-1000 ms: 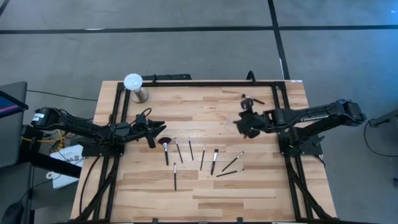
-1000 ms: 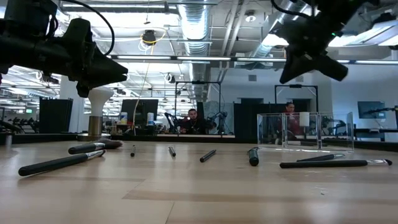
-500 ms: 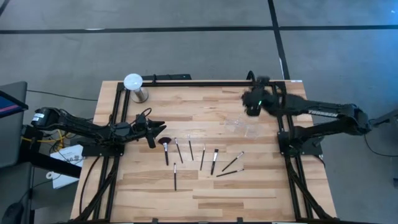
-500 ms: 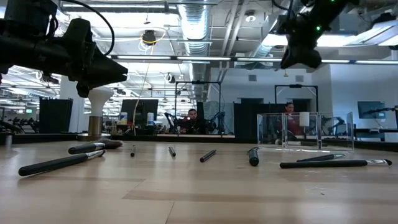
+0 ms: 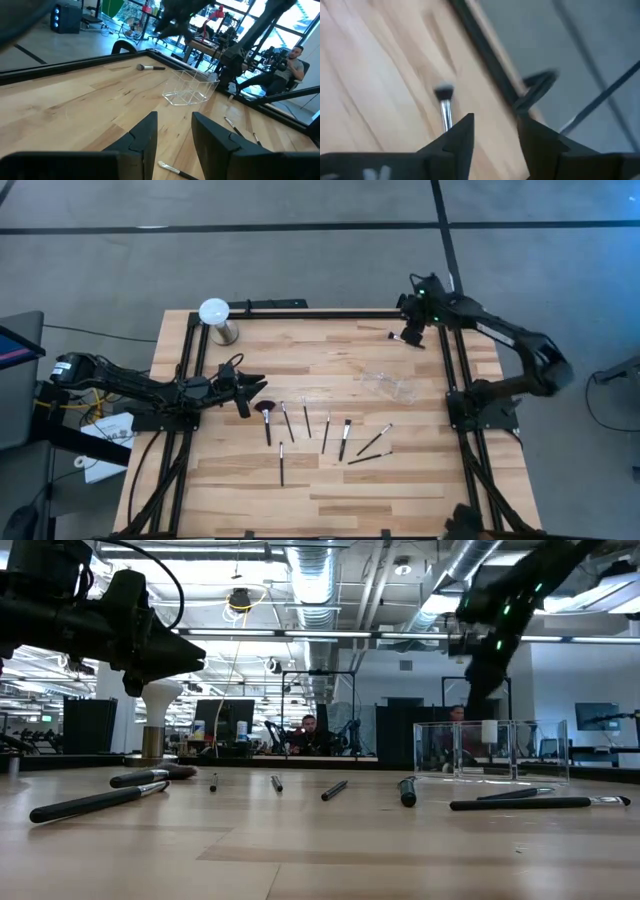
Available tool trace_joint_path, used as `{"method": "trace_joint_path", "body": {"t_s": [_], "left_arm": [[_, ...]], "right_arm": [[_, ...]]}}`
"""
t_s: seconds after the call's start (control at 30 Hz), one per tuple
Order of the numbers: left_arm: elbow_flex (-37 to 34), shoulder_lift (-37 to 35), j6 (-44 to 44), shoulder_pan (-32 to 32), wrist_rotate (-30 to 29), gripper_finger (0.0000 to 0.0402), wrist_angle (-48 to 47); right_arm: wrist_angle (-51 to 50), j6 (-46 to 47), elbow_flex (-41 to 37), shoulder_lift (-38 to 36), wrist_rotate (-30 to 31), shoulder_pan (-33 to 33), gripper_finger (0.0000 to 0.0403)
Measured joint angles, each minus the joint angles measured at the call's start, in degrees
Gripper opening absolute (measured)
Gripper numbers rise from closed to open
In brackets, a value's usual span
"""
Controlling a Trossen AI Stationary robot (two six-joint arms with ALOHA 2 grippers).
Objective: Pick & Place Makeup Supplies
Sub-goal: Put the black makeup brush into the transparent organizer
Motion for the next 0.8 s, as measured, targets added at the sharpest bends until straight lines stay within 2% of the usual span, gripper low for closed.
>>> {"method": "trace_joint_path", "body": {"t_s": [0.17,0.33,0.63,0.8], "left_arm": [[0.0,0.0,0.0,0.0,0.0,0.0118,0.0],[0.0,0.0,0.0,0.0,0.0,0.0118,0.0],[0.0,0.0,0.0,0.0,0.0,0.0118,0.0],[0.0,0.0,0.0,0.0,0.0,0.0118,0.0]], "right_arm": [[0.4,-1.7,0.0,11.0,-0.2,-0.7,0.019],[0.6,-2.7,0.0,18.3,-0.2,-0.7,0.0203],[3.8,-6.7,0.2,21.9,-0.4,-0.7,0.0182],[6.4,-7.6,1.1,22.3,-4.8,-0.8,0.0174]]}}
